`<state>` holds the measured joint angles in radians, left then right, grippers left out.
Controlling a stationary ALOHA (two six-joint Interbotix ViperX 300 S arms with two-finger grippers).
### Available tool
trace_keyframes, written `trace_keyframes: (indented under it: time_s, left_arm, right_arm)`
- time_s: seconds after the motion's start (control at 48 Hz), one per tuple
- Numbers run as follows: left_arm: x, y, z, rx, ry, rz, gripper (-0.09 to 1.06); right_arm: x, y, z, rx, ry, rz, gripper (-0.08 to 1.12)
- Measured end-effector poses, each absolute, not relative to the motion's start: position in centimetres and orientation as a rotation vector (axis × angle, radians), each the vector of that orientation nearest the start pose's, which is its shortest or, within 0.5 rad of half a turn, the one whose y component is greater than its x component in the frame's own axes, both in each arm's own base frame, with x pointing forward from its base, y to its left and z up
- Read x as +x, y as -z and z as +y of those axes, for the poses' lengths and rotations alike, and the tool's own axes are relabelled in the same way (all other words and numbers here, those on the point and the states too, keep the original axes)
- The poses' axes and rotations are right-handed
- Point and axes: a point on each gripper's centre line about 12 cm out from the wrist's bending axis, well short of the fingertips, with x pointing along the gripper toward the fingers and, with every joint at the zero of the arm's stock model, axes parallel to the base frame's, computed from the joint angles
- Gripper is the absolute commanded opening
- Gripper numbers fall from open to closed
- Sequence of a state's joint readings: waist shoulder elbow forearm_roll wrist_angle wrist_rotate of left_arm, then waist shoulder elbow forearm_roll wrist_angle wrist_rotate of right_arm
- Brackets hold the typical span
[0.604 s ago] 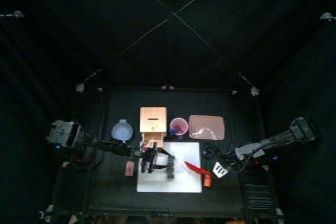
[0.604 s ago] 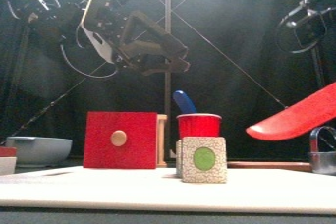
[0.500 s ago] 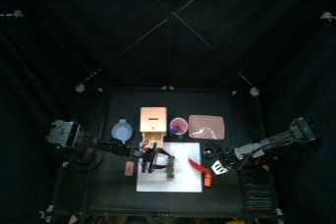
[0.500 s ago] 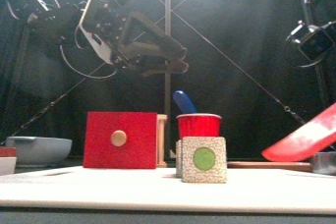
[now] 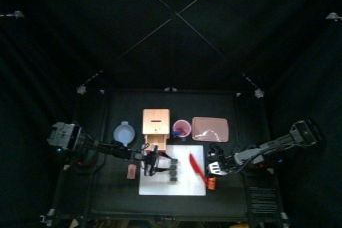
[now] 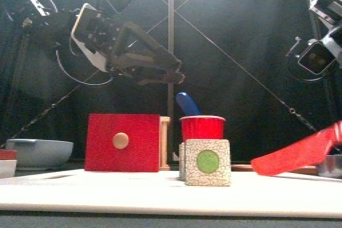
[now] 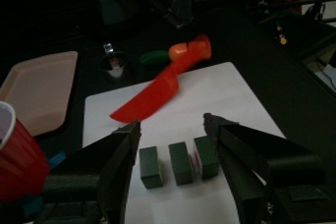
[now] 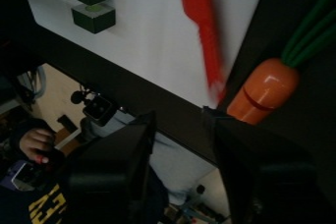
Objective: Place sushi on board then cut the sushi with the knife then place the pieces on the plate
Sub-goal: Place the 4 sushi pieces on the plate
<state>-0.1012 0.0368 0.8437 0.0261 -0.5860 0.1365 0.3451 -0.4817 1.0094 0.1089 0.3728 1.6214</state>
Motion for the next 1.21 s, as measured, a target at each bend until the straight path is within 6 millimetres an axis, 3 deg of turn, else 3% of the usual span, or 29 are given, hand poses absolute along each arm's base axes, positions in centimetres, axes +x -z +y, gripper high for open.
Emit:
trace_keyframes:
  time_s: [0.25, 0.438, 0.542, 0.688, 0.958, 1.208]
  left_arm:
    - [37.2, -15.8, -3.9, 0.170, 0.138, 0.286, 0.89]
    - [37.3, -16.4, -3.4, 0.168, 0.121, 0.252, 0.89]
    - [37.3, -17.4, -2.9, 0.160, 0.102, 0.203, 0.89]
    - [37.1, -18.4, -2.3, 0.127, 0.061, 0.133, 0.89]
    - [36.1, -18.8, -1.9, 0.109, 0.036, 0.098, 0.89]
    - [32.9, -19.2, -0.3, 0.086, -0.019, 0.100, 0.89]
  right_arm:
    - [24.1, -18.6, 8.1, 1.308, 0.434, 0.885, 0.93]
    - [27.2, -20.0, 5.3, 0.893, 0.361, 0.739, 0.94]
    - [28.4, -19.7, 3.9, 0.653, 0.317, 0.698, 0.94]
    - [29.6, -19.0, 2.8, 0.460, 0.265, 0.690, 0.94]
    - [32.6, -17.7, 1.6, 0.249, 0.203, 0.731, 0.94]
    - [35.4, -16.6, 0.8, 0.180, 0.196, 0.771, 0.94]
